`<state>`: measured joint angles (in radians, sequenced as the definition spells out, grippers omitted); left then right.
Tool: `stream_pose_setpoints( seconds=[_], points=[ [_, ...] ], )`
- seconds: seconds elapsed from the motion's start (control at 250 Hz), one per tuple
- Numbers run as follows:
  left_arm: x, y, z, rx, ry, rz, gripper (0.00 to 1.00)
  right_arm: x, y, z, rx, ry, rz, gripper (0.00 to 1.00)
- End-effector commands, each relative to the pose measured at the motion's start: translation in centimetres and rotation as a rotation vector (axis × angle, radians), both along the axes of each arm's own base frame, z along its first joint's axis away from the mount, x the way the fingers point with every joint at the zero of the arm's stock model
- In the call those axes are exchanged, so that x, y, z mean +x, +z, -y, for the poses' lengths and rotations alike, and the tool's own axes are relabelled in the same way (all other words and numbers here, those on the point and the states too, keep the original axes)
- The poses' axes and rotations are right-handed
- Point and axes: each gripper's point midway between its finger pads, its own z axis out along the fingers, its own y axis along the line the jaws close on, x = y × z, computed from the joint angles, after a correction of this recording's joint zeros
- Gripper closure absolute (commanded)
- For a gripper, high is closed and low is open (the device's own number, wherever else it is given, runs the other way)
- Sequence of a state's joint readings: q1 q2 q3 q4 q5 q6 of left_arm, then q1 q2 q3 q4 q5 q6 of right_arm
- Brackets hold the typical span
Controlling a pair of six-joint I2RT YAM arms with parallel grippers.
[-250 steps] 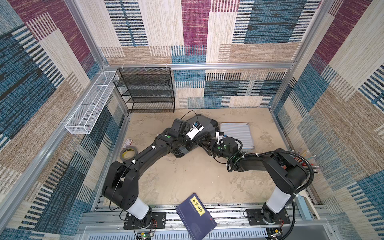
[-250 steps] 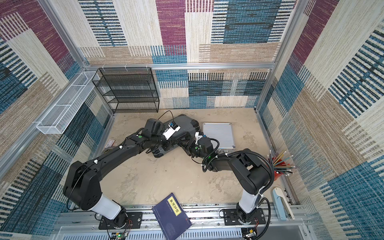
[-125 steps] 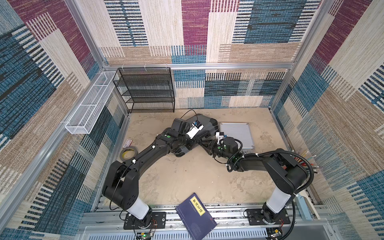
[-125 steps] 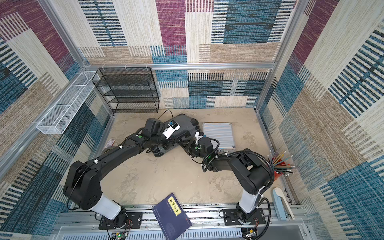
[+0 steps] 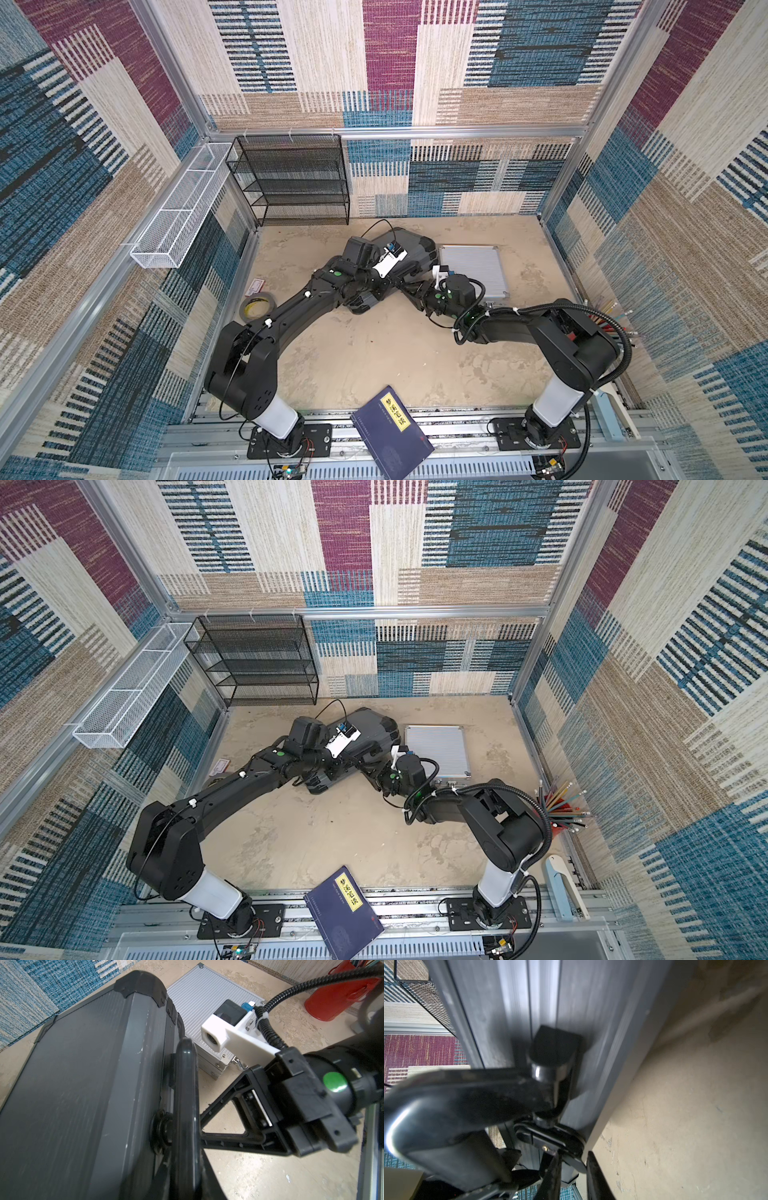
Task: Open the poker set cases
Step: Open the fastener on the poker set case.
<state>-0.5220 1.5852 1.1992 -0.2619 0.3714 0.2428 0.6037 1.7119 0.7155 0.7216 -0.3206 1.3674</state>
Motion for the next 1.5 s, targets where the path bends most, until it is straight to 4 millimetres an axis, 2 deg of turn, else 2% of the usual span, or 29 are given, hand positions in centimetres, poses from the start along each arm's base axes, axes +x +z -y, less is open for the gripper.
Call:
stream_pose_setpoints(
  seconds=[0.0, 0.852, 0.932, 1.084, 1.244, 1.496],
  points=[
    [-0.5, 2.5, 2.0, -0.111, -0.08, 0.043, 1.0, 0.6, 1.2, 0.5, 0.008, -0.041, 0.037, 0.79],
    [-0.7, 1.4, 2.2, -0.078, -0.086, 0.039, 1.0, 1.0, 2.2, 1.2, -0.005, -0.089, 0.036, 0.86],
    [-0.7, 1.4, 2.1, -0.075, -0.085, 0.04, 1.0, 1.0, 2.7, 1.0, -0.019, -0.068, 0.065, 0.8],
    [-0.6, 1.6, 1.9, -0.066, -0.08, 0.054, 1.0, -0.3, 0.4, 1.3, -0.091, -0.022, 0.065, 0.62],
    [-0.6, 1.8, 1.9, -0.069, -0.079, 0.055, 1.0, -2.1, -1.7, 1.7, -0.104, 0.015, 0.024, 0.54],
    [-0.6, 1.6, 2.1, -0.073, -0.081, 0.047, 1.0, -1.5, 0.0, 0.7, -0.08, 0.017, 0.069, 0.5]
  ],
)
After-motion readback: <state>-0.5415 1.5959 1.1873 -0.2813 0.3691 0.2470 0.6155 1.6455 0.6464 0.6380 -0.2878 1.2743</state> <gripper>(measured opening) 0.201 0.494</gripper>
